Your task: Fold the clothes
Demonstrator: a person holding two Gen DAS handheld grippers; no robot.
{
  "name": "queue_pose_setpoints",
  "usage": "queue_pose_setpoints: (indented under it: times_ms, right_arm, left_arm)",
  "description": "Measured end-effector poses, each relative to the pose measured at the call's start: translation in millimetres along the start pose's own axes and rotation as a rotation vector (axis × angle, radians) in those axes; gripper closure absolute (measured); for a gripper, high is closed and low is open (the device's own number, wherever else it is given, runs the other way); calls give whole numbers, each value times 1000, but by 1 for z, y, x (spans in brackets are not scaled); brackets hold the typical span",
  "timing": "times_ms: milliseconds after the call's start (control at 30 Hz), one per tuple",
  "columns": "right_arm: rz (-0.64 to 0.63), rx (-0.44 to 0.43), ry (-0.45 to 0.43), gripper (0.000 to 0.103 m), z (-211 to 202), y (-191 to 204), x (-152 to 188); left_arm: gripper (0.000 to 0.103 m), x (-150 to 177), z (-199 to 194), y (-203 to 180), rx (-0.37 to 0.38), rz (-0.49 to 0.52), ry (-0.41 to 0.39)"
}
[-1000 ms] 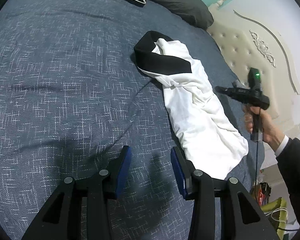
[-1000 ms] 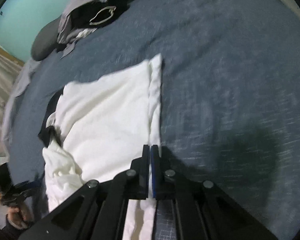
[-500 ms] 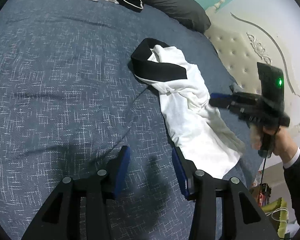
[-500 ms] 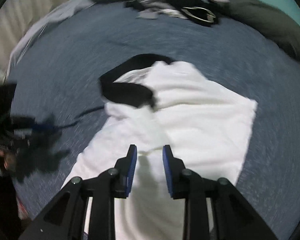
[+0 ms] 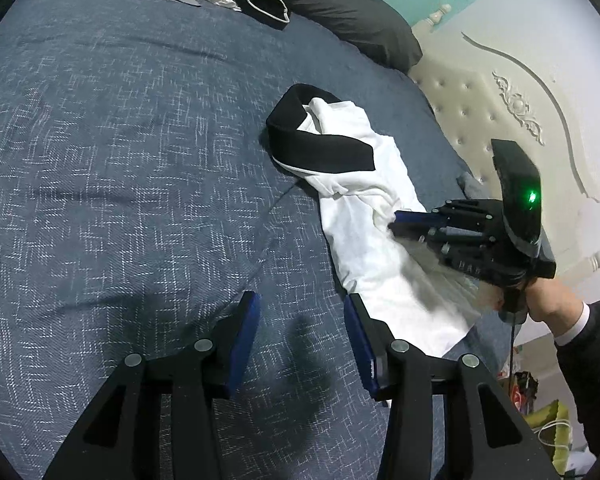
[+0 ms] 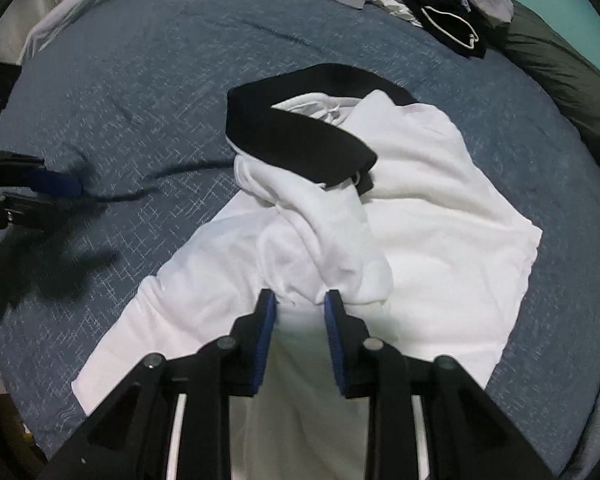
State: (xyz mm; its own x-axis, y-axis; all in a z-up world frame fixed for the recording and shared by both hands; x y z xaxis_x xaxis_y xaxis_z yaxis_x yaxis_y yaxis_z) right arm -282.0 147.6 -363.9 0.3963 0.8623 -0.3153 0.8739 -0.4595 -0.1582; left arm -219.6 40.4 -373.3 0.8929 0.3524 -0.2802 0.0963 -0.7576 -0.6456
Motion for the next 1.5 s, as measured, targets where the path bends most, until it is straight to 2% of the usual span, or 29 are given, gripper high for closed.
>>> queue_pose_setpoints:
  times_ms: [33,100,167,433,633,800,867,1000,1067,1100,1200,1300,1500]
  right_arm:
    - [16,-16,-18,96,-4,-3,-1]
    - [48,-45,-49,98,-10,-10,-2]
    - [69,-35,-60,99,-15,-21,-2]
    - [307,-3,-149,100,-37,-96,17]
    - [480,25,-131,100,-23,-146,46]
    - [614,-5,-94,100,-5,-155,75]
    - [629,-3,-129,100,-12,-157,72]
    - [549,32,-187,97,-38,-148,49]
    - [460,25,-194,81,-45,-131,32]
    - [402,14,-190,79,-47,-119,21]
    - [236,-31,-183,79,-45,-77,-10]
    - [110,-17,-152,79,-35,-44,-29]
    - [25,10,-114,78,-19,-14,-48]
  left_arm:
    - [55,0,0,0,0,0,0]
    - [55,0,0,1,0,0,1]
    - [55,0,0,1,0,0,2]
    - [55,0,1,3,-1,-1,8]
    - [55,1,2,4,-4,1,12]
    - [55,1,2,5,-4,0,13]
    - [55,0,2,5,-2,-1,11]
    - [55,0,3,5,-3,-2,12]
    - [55,0,3,5,-2,-2,13]
    - [55,0,2,5,-1,-3,13]
    - [55,-1,1,5,1,-2,10]
    - [55,-2,1,5,-1,-2,9]
    - [55,-3,-3,3,8,-1,2]
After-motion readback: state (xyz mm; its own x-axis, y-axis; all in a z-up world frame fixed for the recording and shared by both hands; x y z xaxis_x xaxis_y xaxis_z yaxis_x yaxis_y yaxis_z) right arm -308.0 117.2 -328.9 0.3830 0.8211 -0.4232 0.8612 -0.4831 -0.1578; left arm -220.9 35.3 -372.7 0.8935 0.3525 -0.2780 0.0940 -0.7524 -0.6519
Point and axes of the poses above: each gripper's, at about its wrist camera, not at the fingertips, and z roughly the way its jaws point, y to its left, x to its underside, the point moved 10 cm from there along z, roughly the way its jaws point, and after that the axes turned 13 degrees about -z, right-handed, at the moved point
